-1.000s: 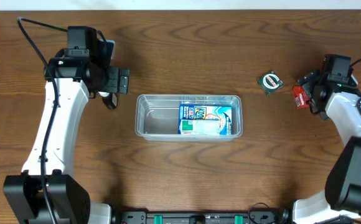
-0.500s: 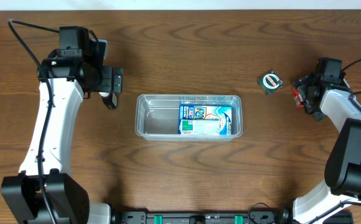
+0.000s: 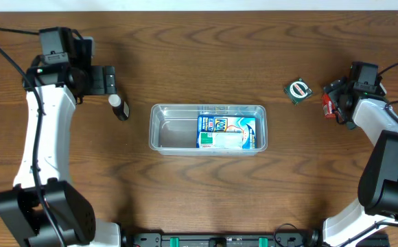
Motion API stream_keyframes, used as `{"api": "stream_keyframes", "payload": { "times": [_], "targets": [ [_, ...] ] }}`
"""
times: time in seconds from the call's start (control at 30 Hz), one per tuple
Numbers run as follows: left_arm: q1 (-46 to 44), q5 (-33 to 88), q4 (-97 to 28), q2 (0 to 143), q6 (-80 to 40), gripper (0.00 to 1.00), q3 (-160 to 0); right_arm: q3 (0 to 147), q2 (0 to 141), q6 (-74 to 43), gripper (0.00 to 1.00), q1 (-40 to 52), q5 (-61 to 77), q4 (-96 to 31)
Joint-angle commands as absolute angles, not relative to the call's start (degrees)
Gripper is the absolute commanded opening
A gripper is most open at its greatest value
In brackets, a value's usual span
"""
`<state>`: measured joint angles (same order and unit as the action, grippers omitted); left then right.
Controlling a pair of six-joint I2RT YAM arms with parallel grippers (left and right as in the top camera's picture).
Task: Pack container
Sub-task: 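Grasp the red Panadol ActiFast packet with the right gripper, then lift the red packet and carry it over the container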
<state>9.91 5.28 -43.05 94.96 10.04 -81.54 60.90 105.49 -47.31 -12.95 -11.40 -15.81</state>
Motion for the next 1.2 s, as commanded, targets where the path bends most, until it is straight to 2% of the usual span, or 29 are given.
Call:
{"api": "stream_keyframes", "payload": {
  "times": [0.0, 0.8, 1.03, 1.17],
  "targets": [
    [11.0, 4.4, -42.9, 98.0, 9.1, 0.98, -81.1, 60.6, 106.1, -46.7, 0.99, -13.3, -11.8, -15.4],
    [11.2, 4.4, -41.7, 102.6, 9.1, 0.98, -81.1, 60.6, 113.1, -44.0, 0.99, -13.3, -5.9, -11.0],
    [11.2, 4.4, -41.7, 102.6, 9.1, 0.98, -81.1, 60.7, 112.7, -37.2, 0.81, -13.3, -5.5, -13.2],
    [11.2, 4.4, -41.7, 102.6, 9.1, 0.98, -81.1, 60.7, 110.9, -34.6, 0.73, -13.3, -5.5, -15.7]
  ]
}}
